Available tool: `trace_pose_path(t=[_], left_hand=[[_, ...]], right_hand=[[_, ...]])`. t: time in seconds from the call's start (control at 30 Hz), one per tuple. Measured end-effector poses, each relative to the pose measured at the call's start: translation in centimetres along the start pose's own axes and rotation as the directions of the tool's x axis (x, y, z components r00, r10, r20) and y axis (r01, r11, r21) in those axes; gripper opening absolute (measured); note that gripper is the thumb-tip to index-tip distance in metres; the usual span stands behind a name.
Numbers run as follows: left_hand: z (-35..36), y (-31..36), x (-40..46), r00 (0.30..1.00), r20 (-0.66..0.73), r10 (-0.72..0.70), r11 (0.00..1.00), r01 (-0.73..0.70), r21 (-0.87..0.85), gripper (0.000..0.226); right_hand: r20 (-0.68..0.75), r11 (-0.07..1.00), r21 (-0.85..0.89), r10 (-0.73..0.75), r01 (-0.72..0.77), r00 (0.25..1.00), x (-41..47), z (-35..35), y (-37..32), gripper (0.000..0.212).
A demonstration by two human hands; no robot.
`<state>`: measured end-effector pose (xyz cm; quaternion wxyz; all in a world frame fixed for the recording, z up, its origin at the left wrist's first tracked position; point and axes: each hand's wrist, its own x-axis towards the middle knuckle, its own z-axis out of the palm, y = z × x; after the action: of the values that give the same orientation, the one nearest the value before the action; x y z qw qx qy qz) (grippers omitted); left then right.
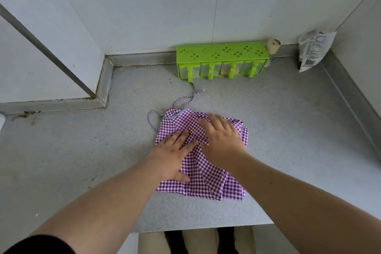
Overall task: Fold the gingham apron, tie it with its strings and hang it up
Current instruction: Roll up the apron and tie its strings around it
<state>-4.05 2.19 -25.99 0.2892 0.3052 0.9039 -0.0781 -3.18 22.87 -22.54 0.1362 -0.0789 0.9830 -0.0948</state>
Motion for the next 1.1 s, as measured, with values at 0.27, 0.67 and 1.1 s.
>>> trace_pose_path(t=[0.27,0.67,1.1], left_hand=[[0.9,-0.9,-0.2,0.995,-0.096,-0.033,0.992,0.021,-0.121,0.120],[0.0,0.0,0.4,0.985,-0.124,-0.117,0.981,0.095,-0.170,0.105],[0.0,-3.2,0.6,0.945,-0.229,-0.233,0.923,0.141,-0.357,0.063]], right_hand=[[0.031,0.999,-0.035,0.016,-0.014,0.999,4.1,-1.1,3.3,0.046],[-0.082,0.982,-0.135,0.118,-0.129,0.990,2.9,-0.4,1.5,0.033],[0.081,0.996,-0.085,0.034,-0.027,0.996,0.0,5.8,2.4,0.074]])
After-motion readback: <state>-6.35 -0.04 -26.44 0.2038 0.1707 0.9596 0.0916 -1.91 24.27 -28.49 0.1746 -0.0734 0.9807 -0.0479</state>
